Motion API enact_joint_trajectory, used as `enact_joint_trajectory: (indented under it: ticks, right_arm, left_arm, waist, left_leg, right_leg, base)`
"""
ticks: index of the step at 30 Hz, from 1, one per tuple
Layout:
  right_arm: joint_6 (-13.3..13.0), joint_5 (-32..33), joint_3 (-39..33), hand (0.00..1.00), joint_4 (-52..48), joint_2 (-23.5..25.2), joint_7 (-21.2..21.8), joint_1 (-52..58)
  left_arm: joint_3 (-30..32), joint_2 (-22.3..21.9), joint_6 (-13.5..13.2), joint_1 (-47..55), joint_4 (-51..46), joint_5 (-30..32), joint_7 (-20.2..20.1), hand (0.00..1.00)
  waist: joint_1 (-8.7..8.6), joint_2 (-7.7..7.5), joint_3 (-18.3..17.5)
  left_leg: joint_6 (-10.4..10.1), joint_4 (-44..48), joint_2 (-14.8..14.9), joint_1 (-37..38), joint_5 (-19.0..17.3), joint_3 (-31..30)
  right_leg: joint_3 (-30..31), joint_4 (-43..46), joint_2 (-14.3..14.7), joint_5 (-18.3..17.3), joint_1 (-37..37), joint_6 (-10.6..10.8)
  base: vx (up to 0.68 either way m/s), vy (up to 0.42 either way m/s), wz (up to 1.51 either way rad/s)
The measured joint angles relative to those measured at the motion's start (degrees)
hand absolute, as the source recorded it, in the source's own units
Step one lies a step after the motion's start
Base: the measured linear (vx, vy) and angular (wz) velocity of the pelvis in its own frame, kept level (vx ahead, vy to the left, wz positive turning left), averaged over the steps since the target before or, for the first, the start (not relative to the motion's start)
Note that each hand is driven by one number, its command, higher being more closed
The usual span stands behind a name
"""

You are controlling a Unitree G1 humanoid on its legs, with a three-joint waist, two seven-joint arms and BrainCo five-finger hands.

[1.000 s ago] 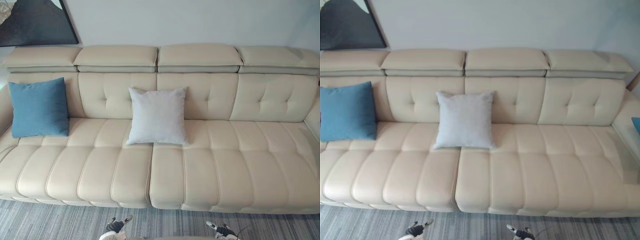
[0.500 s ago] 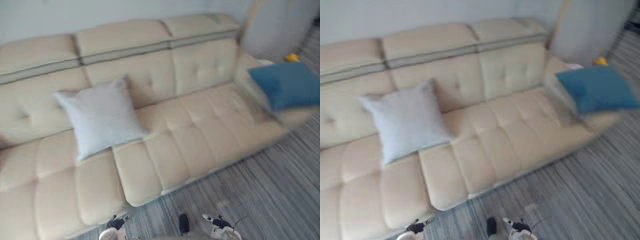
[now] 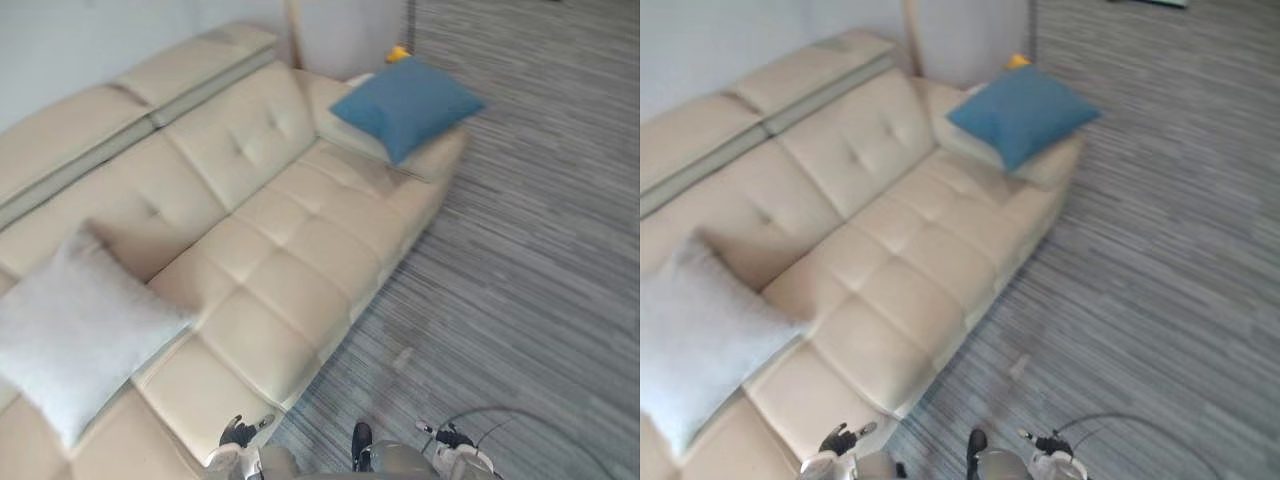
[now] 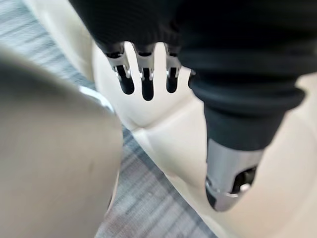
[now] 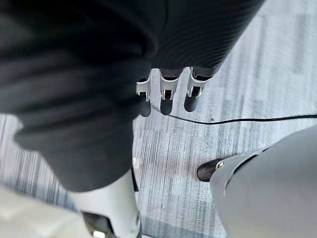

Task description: Pick up cushions and gather them together orderly.

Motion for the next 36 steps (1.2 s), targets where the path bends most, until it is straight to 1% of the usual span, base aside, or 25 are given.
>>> enact_joint_trajectory:
  ticks: [1, 2, 3, 4, 5, 6, 7, 8, 10, 11, 13, 15, 17, 18, 20, 21, 22, 24, 25, 26, 28, 30, 33, 35, 36]
  right_arm:
    - [-0.17, 0.37, -0.02, 0.00, -0.74, 0.47, 0.03, -0.07]
    - [-0.24, 0.45, -0.01, 0.00, -0.76, 0.91, 0.04, 0.08]
    - [-0.29, 0.51, 0.03, 0.00, -0.83, 1.24, 0.07, 0.04]
    - [-0.26, 0.79, 0.09, 0.00, -1.61, 1.78, 0.04, 0.13]
    - [-0.38, 1.55, 0.08, 0.00, -3.18, 2.63, 0.12, 1.41]
    - [-0.51, 1.53, 0.13, 0.00, -3.65, 3.02, 0.14, 1.93]
    - [-0.60, 1.51, 0.88, 0.00, -4.23, 3.51, 0.21, 2.23]
    - [-0.60, 1.51, 1.25, 0.00, -4.79, 3.94, 0.23, 2.49]
    - [-0.65, 1.51, 1.26, 0.00, -5.05, 4.06, 0.35, 2.58]
    - [-0.62, 1.45, 1.34, 0.00, -4.92, 4.26, 0.51, 2.06]
    - [-0.65, 1.37, 1.63, 0.00, -4.86, 5.00, 0.92, 1.34]
    - [-0.65, 1.38, 1.87, 0.00, -4.73, 5.37, 1.31, 0.86]
    - [-0.65, 1.40, 1.40, 0.00, -4.72, 4.80, 1.28, 0.24]
    - [-0.64, 1.43, 0.60, 0.00, -4.77, 4.43, 1.19, -0.40]
    - [-0.62, 1.44, 0.42, 0.00, -4.75, 4.25, 1.19, -0.08]
    - [-0.61, 1.48, 0.30, 0.00, -4.81, 4.27, 1.19, 0.57]
    - [-0.68, 1.43, -0.20, 0.00, -4.73, 3.59, 1.12, -0.02]
    - [-0.56, 1.39, -0.25, 0.00, -4.46, 2.81, 1.19, 0.09]
    - [-0.54, 1.41, 0.42, 0.00, -4.50, 2.30, 1.10, 0.21]
    - [-0.52, 1.40, 1.14, 0.00, -4.55, 1.93, 1.03, -0.18]
    - [-0.10, 1.49, 2.56, 0.00, -3.75, 2.22, 0.39, -0.19]
    - [-0.08, 1.55, 2.52, 0.00, -3.44, 2.77, 0.00, -0.26]
    - [-0.09, 1.62, 2.19, 0.00, -4.01, 2.94, -0.15, -0.34]
    - [-0.10, 1.61, 2.16, 0.00, -4.23, 2.91, -0.17, -0.05]
    - [-0.05, 1.60, 2.16, 0.00, -4.21, 2.98, -0.19, 0.09]
  left_arm:
    - [0.79, -0.52, -0.14, 0.03, -0.67, 0.01, 0.03, 0.00]
    - [1.16, -0.67, -0.12, 0.02, -0.72, 0.03, 0.02, 0.00]
    - [1.17, -0.68, -0.13, 0.11, -0.73, 0.03, 0.00, 0.00]
    - [1.38, -0.62, -0.10, 0.24, -0.71, 0.10, 0.00, 0.00]
    - [1.72, 0.07, -0.01, 0.82, -0.78, 0.11, 0.02, 0.00]
    - [1.68, 0.30, 0.00, 1.08, -0.83, 0.10, 0.01, 0.00]
    - [1.68, 0.68, -0.12, 1.00, -0.86, 0.11, 0.01, 0.00]
    - [1.64, 1.06, -0.06, 0.84, -0.76, 0.02, -0.01, 0.00]
    - [1.65, 1.09, 0.21, 0.51, -0.49, -0.15, 0.09, 0.00]
    - [1.58, 0.98, 0.21, 0.58, -0.18, -0.57, 0.28, 0.00]
    - [1.49, 0.33, 0.23, 0.64, -0.09, -1.79, 0.56, 0.00]
    - [0.99, 0.38, 0.23, 0.00, -0.01, -2.09, 0.68, 0.00]
    - [-0.35, 0.35, 0.25, -1.62, 0.74, -2.08, 0.72, 0.00]
    - [-0.91, 0.25, 0.33, -2.31, 1.29, -2.05, 0.71, 0.00]
    - [-1.23, 0.39, 0.34, -2.37, 2.08, -2.02, 0.72, 0.00]
    - [-1.01, 0.43, 0.29, -2.14, 2.06, -1.99, 0.71, 0.00]
    - [-0.55, -0.32, 0.30, -2.10, 2.05, -1.98, 0.75, 0.00]
    - [-0.57, -1.24, 0.27, -2.16, 1.70, -1.98, 0.72, 0.00]
    - [-0.55, -2.40, 0.33, -2.22, 1.37, -1.99, 0.68, 0.00]
    - [-0.59, -2.77, 0.38, -2.26, 0.63, -1.99, 0.56, 0.00]
    - [-0.77, -2.24, 0.27, -2.23, -1.80, -1.99, 0.46, 0.00]
    - [-1.30, -2.22, 0.06, -2.20, -3.04, -2.00, 0.44, 0.00]
    - [-1.45, -2.74, -0.03, -2.56, -4.17, -1.95, 0.23, 0.00]
    - [-1.79, -2.73, 0.04, -2.45, -4.17, -1.54, 0.21, 0.00]
    - [-1.76, -2.70, 0.02, -2.43, -4.15, -1.48, 0.21, 0.00]
  waist:
    - [0.58, 0.09, -0.11]
    - [0.70, 0.16, -0.15]
    - [0.77, 0.23, -0.34]
    - [1.21, 0.42, -0.67]
    - [1.96, -1.04, -1.56]
    - [2.03, -1.74, -1.97]
    - [2.87, -3.00, -2.17]
    - [2.73, -3.67, -2.40]
    - [2.67, -3.63, -2.29]
    - [3.27, -3.42, -2.19]
    - [3.23, -2.13, -1.84]
    - [2.93, -2.12, -2.13]
    - [2.53, -1.97, -1.81]
    - [1.84, -1.71, -1.48]
    - [0.72, -2.79, -1.48]
    - [0.22, -3.83, -1.42]
    - [0.35, -2.06, -1.49]
    - [0.07, -1.30, -1.81]
    - [0.07, 0.00, -1.61]
    - [0.07, 0.14, -1.06]
    - [0.85, -0.52, 0.16]
    - [1.60, -1.10, 0.19]
    - [2.02, -1.26, 0.19]
    - [2.33, -1.22, 0.13]
    - [2.95, -1.46, -0.28]
  left_leg:
    - [-0.60, -4.34, -2.14, -1.37, 0.54, -5.30]
    - [0.26, -8.40, -3.24, -1.94, 2.07, -9.39]
    - [2.66, -10.37, -3.54, -2.25, 3.48, -11.58]
    - [3.03, -11.11, -2.84, -1.19, 7.06, -10.58]
    - [3.09, -11.77, -2.11, 0.72, 6.64, -5.90]
    - [3.41, -12.18, -1.95, 1.47, 6.26, -3.99]
    - [4.29, -12.83, -2.07, 3.58, 5.20, -0.57]
    - [4.93, -13.03, -2.41, 4.97, 4.77, 0.97]
    - [5.78, -14.05, -1.83, 8.12, 4.24, 4.19]
    - [5.80, -15.65, -1.33, 10.71, 4.23, 6.47]
    - [5.80, -19.47, 0.10, 15.34, 4.23, 8.58]
    - [5.80, -21.45, 1.38, 16.44, 4.23, 8.69]
    - [5.79, -24.10, 2.48, 17.74, 4.23, 8.45]
    - [5.78, -25.33, 3.37, 18.94, 4.24, 8.27]
    - [5.51, -25.66, 3.21, 21.63, 4.15, 8.05]
    - [3.68, -25.22, 2.79, 23.62, 3.43, 7.62]
    - [2.38, -22.40, 4.84, 24.29, 3.15, 6.02]
    - [0.26, -10.78, 5.98, 19.89, 4.60, 3.42]
    - [-1.39, 2.32, 7.72, 13.41, 8.53, 0.94]
    - [-1.62, 10.27, 8.83, 9.34, 9.81, -0.26]
    - [-1.55, 22.13, 9.43, 2.81, 6.71, 0.56]
    - [-0.27, 18.80, 8.46, -0.95, 4.34, 4.41]
    - [1.20, -0.21, 5.00, -4.99, 4.17, 9.12]
    - [2.81, -16.04, 1.67, -4.56, 11.38, 8.20]
    - [3.52, -16.66, 0.98, -4.38, 14.91, 7.28]
  right_leg:
    - [2.51, -0.69, 0.90, -0.03, 0.66, 0.03]
    - [4.08, -1.00, 1.48, -0.14, 0.99, 0.09]
    - [5.88, -0.16, 2.22, -0.86, 1.00, 0.33]
    - [8.42, 2.28, 2.98, -2.58, 0.91, 1.18]
    - [9.78, 5.99, 2.05, -5.30, 0.60, 3.15]
    - [9.23, 8.02, 1.05, -6.37, -0.28, 4.95]
    - [7.56, 14.19, -1.12, -7.73, -2.35, 8.41]
    - [5.92, 17.53, -2.37, -8.08, -3.44, 10.74]
    - [-1.89, 24.98, -4.77, -8.03, -6.70, 12.05]
    - [-7.03, 27.08, -7.06, -8.83, -7.49, 10.30]
    - [-14.69, 24.63, -9.73, -10.00, -7.26, 8.18]
    - [-16.64, 18.70, -9.77, -9.24, -8.69, 7.69]
    - [-16.22, 14.51, -9.45, -6.45, -11.86, 7.43]
    - [-15.54, 12.56, -9.29, -3.65, -13.91, 7.07]
    - [-13.33, 7.23, -9.97, 2.39, -13.68, 6.71]
    - [-13.17, 6.84, -11.39, 6.24, -13.02, 4.86]
    - [-13.67, 10.88, -9.93, 2.50, -12.66, 4.14]
    - [-13.98, 12.35, -9.04, -0.87, -11.54, 3.08]
    - [-14.11, 11.48, -7.48, -2.86, -9.42, 2.51]
    - [-14.26, 10.49, -6.58, -3.39, -7.45, 2.00]
    - [-14.38, 7.67, -5.67, -4.69, -0.58, 0.32]
    - [-14.56, 4.02, -5.76, -4.64, 4.45, 0.43]
    - [-14.19, -1.51, -6.07, -4.97, 10.47, 1.77]
    - [-13.66, -4.00, -6.22, -6.36, 14.10, 3.86]
    - [-12.77, -4.56, -6.33, -6.77, 14.51, 4.55]
  base:
    - [0.23, 0.074, -1.59]
    - [0.23, 0.118, -1.54]
    - [0.26, 0.165, -1.61]
    - [0.37, 0.212, -1.78]
    - [0.36, 0.190, -1.63]
    - [0.35, 0.192, -1.55]
    - [0.35, 0.193, -1.14]
    - [0.32, 0.175, -1.03]
    - [0.27, 0.106, -0.78]
    - [0.24, 0.083, -0.92]
    - [0.24, 0.052, -0.81]
    - [0.30, -0.063, -0.43]
    - [0.27, -0.157, -0.25]
    - [0.30, -0.216, -0.18]
    - [0.30, -0.226, 0.00]
    - [0.40, -0.299, -0.02]
    - [0.38, -0.311, -0.01]
    - [0.40, -0.349, -0.07]
    - [0.37, -0.304, 0.03]
    - [0.39, -0.256, 0.11]
    - [0.41, -0.190, -0.02]
    - [0.38, -0.125, -0.17]
    - [0.46, -0.019, -0.06]
    - [0.39, 0.081, -0.11]
    - [0.48, 0.157, -0.35]
